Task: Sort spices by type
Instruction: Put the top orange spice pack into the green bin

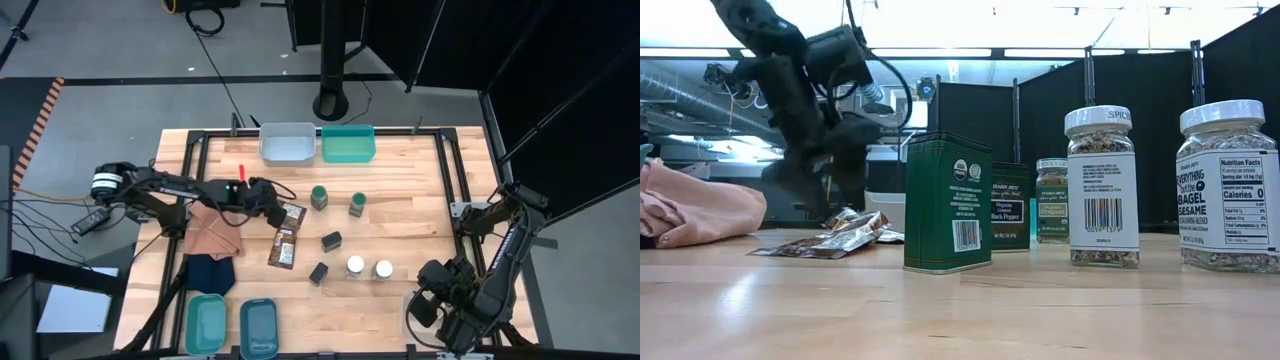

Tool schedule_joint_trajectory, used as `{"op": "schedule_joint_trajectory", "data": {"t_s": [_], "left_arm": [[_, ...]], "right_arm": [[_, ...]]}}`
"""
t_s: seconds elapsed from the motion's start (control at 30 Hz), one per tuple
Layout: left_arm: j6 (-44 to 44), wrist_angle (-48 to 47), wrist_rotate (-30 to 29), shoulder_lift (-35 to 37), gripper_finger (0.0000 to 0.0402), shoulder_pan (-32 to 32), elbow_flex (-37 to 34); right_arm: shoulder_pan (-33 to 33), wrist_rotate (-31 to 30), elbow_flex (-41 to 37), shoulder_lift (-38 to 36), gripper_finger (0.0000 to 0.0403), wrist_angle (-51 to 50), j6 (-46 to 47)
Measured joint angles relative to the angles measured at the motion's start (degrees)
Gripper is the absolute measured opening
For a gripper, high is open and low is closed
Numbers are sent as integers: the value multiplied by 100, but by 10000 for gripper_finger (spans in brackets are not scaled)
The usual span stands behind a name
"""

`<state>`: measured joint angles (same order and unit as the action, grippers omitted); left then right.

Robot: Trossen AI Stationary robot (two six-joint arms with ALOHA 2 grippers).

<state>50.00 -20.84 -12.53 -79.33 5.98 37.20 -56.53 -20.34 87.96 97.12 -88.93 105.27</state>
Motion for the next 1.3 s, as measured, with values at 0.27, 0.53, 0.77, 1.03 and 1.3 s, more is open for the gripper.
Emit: {"op": "schedule_joint_trajectory", "data": {"t_s": [0.27,0.53,0.77,1.03,1.3], "left_arm": [[-153,659,314,-641,276,0,50],[-186,620,507,-555,149,0,93],[-378,577,748,-336,32,0,93],[-412,472,760,373,15,7,93],[-702,-309,1427,1441,16,4,93]], "right_arm": [[0,2,0,2,374,-11,-1],[0,2,0,2,374,-57,2],[0,-15,0,2,374,-111,-35],[0,-256,-4,2,374,-109,-50],[0,-277,-11,2,374,-109,-209]]}}
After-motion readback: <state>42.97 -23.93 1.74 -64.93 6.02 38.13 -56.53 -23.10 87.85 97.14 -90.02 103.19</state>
